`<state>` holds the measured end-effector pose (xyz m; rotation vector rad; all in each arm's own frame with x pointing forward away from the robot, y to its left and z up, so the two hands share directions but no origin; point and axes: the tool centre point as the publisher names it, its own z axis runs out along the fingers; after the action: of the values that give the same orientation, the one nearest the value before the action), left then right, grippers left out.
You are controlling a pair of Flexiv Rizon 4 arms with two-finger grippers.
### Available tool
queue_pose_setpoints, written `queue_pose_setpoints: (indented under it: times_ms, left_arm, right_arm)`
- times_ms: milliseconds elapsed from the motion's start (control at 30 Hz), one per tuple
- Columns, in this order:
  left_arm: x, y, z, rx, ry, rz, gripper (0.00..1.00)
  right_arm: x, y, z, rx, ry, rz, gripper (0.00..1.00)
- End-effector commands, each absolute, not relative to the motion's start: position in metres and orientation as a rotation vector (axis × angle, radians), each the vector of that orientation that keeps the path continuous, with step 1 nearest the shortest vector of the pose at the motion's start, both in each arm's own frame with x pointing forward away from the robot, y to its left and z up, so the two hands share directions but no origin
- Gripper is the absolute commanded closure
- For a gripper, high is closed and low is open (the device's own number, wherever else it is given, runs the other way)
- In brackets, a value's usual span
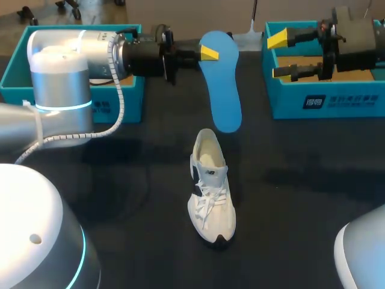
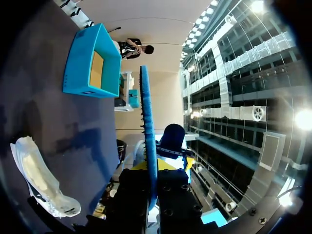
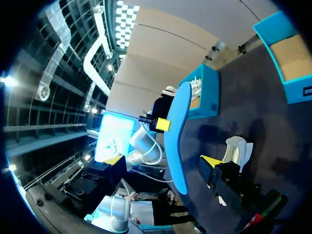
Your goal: Take the shoe out of the shoebox, open the shoe tongue, remove and reinsert the insole, then place the shoe into the shoebox
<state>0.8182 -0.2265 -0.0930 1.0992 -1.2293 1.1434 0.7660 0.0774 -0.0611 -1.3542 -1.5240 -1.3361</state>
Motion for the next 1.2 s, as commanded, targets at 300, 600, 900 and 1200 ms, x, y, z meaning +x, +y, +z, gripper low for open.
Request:
queue_pose_setpoints:
  times_ms: [300,600,900,1200]
  left_arm:
    - [0.817,-0.226,-0.093,1.1,-1.231,1.143,1.0]
    - [0.817,-0.227,-0.088,1.043,-1.267,1.173,1.0]
    - [0.817,-0.227,-0.073,0.657,-1.858,1.522,1.0]
    - [0.816,-0.226,-0.073,-0.052,-2.444,2.073,1.0]
  right_arm:
    - [0.776,0.076,-0.076,-1.314,-1.434,-1.333,0.0]
    - [0.776,0.076,-0.076,-1.314,-1.434,-1.333,0.0]
    - [0.776,0.076,-0.076,-1.314,-1.434,-1.333,0.0]
    - [0.776,0.076,-0.076,-1.314,-1.434,-1.333,0.0]
